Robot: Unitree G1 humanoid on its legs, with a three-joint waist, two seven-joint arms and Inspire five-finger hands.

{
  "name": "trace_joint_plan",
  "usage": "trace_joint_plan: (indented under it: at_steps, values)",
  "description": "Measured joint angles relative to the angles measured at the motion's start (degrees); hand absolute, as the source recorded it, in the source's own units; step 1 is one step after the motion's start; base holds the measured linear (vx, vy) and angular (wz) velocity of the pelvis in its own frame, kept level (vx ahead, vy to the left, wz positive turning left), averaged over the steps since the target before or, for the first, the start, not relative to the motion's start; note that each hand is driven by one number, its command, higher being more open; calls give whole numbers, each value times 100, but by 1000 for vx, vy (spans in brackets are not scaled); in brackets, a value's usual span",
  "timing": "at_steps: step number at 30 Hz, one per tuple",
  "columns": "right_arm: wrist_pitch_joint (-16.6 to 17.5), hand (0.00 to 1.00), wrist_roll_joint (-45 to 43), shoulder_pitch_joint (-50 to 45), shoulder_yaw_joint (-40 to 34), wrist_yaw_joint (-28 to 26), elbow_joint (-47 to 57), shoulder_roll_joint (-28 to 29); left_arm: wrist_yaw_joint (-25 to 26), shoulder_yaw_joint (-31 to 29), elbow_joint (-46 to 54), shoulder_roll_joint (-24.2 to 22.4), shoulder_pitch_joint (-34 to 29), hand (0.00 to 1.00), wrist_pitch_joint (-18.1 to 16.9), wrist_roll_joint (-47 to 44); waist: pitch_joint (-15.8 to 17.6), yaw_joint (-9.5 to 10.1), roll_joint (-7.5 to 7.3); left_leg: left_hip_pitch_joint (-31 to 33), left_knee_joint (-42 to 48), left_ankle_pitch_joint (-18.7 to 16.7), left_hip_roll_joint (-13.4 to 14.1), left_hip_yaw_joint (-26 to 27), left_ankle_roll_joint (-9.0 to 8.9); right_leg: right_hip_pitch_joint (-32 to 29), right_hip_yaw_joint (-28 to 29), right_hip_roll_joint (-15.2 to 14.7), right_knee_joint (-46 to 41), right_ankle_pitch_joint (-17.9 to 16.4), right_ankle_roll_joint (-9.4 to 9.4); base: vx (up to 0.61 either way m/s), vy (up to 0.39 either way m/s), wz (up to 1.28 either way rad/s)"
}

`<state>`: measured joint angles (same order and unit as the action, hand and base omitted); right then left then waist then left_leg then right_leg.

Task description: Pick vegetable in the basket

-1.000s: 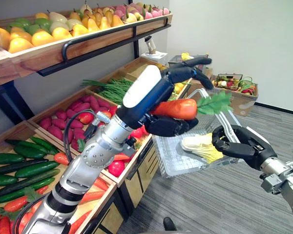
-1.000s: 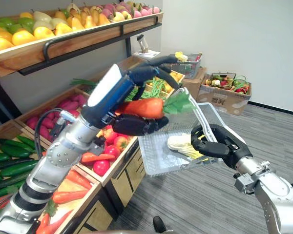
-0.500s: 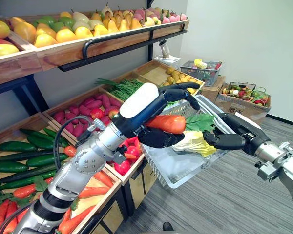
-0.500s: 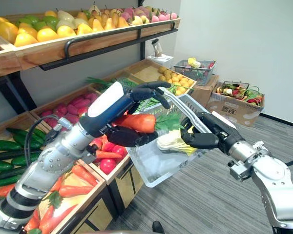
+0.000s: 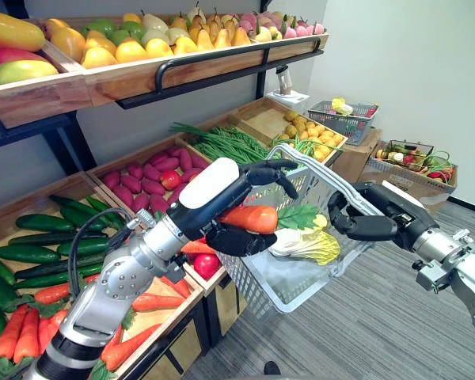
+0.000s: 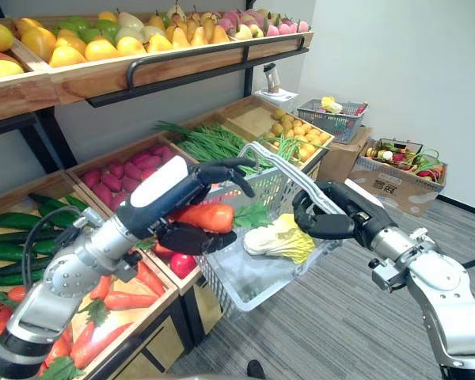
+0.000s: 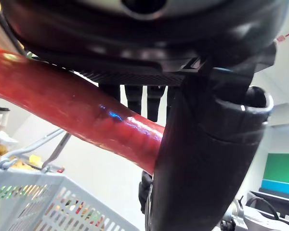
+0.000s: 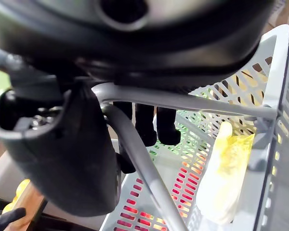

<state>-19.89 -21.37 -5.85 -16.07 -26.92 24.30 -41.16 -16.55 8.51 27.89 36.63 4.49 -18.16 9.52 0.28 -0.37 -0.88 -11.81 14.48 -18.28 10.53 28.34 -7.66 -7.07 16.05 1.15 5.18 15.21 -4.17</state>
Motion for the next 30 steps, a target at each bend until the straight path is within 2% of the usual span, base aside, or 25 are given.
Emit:
trace_joint_plan:
  at_steps: [8, 11, 14, 19, 20, 24, 27, 30]
  values:
    - [7, 0, -3, 0, 5, -20, 136, -46, -324, 59, -517, -1, -93, 0, 12, 3, 12, -12, -18, -21, -20, 0, 0, 96, -1, -30, 69, 38, 0, 1, 4, 8, 10, -4]
    - [27, 0, -45, 70, 133, -79, 364, -237, -418, 350, -851, 0, -101, 0, 155, 3, 12, -46, -17, -73, -49, -1, 0, 176, -1, -38, 156, 80, -1, 6, 8, 16, 16, -17]
    - [92, 0, -120, 118, 383, -424, 894, -293, -492, 674, -1409, -81, -103, 0, 343, 4, 20, -170, -1, -120, -100, 1, -16, 333, -4, -90, 298, 134, -3, 33, -1, 29, 25, -24]
    - [144, 0, -120, 117, 627, -854, 1210, -341, -352, 768, -2286, -301, -104, 0, 451, 16, 33, -321, 25, -226, -154, 2, -45, 461, -6, -89, 474, 195, -5, 77, -36, 25, 28, -18]
    - [144, 0, -120, 117, 679, -927, 1212, -347, -293, 855, -2437, -334, -97, 100, 460, 30, 33, -336, 32, -241, -170, 2, -58, 498, -6, -96, 502, 199, -5, 88, -49, 9, 29, -22]
    - [144, 0, -115, 123, 819, -1145, 1215, -440, -107, 1083, -3024, -585, -45, 100, 513, 241, 18, -415, 81, -341, -237, 8, -102, 678, -17, -108, 660, 246, -5, 99, -43, 10, 30, -20]
    - [143, 0, -101, 125, 849, -1193, 1221, -481, -98, 1182, -3191, -593, 46, 100, 575, 435, 17, -493, 86, -351, -238, 13, -108, 747, -26, -144, 743, 278, -5, 117, -26, 6, 22, -15]
    - [142, 0, -88, 166, 849, -1152, 1221, -623, -65, 1367, -3264, -590, 212, 100, 673, 596, -5, -574, 157, -351, -257, 21, -121, 800, -40, -182, 787, 294, -6, 130, -16, 10, 25, -10]
